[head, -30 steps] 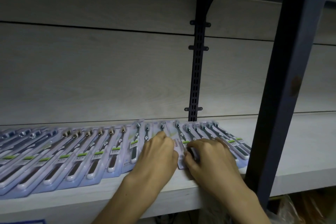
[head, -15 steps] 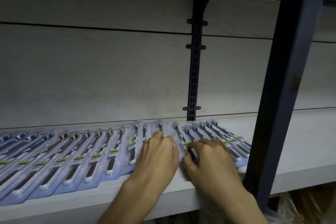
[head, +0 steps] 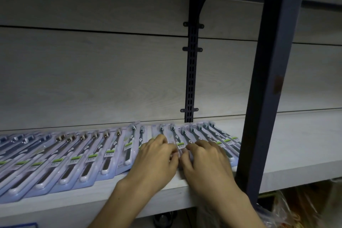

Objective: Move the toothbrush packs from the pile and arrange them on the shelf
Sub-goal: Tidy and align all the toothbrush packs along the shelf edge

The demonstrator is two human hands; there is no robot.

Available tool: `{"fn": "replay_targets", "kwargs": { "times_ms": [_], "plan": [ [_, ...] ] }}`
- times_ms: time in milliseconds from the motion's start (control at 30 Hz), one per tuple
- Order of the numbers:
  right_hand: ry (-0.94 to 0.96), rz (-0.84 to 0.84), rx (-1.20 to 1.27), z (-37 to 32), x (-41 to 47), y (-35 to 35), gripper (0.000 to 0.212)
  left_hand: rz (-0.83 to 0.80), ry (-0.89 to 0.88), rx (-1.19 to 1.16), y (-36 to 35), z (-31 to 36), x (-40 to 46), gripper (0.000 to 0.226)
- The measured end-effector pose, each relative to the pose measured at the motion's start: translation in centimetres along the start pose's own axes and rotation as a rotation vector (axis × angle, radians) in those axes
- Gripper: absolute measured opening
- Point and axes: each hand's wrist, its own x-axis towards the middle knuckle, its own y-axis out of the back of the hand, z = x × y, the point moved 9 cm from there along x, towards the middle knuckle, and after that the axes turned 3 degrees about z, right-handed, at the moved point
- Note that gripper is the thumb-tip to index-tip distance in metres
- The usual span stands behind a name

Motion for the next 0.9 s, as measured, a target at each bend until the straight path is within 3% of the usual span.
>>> {"fn": "replay_targets", "kwargs": {
  "times_ms": [300,433,633,767,900],
  "plan": [
    [-0.045,0.076,-0.028,0.4,-0.5,0.0,0.056,-0.005,-0.023,-0.146,0.6,0.8,-0.5,0.029],
    [-0.099,-0.043,-0.036,1.1,-0.9,-1.0,0.073,-0.021,-0.029,-0.154,0.5,0.9,-0.6,0.028],
    [-0.190,-0.131,-0.001,1.6,-0.7,-1.1,0.045,-0.020,-0.040,-0.123,0.5,0.7,-0.7,0.027],
    [-0.282,-0.106,0.018,2.5,0.4,-0.5,0.048,-0.014,-0.043,-0.118,0.5,0.9,-0.7,0.027],
    [-0.346,-0.183,-0.053,3.1,0.7,-1.7,0.053,-0.021,-0.048,-0.099,0.6,1.0,-0.9,0.028]
  ]
}}
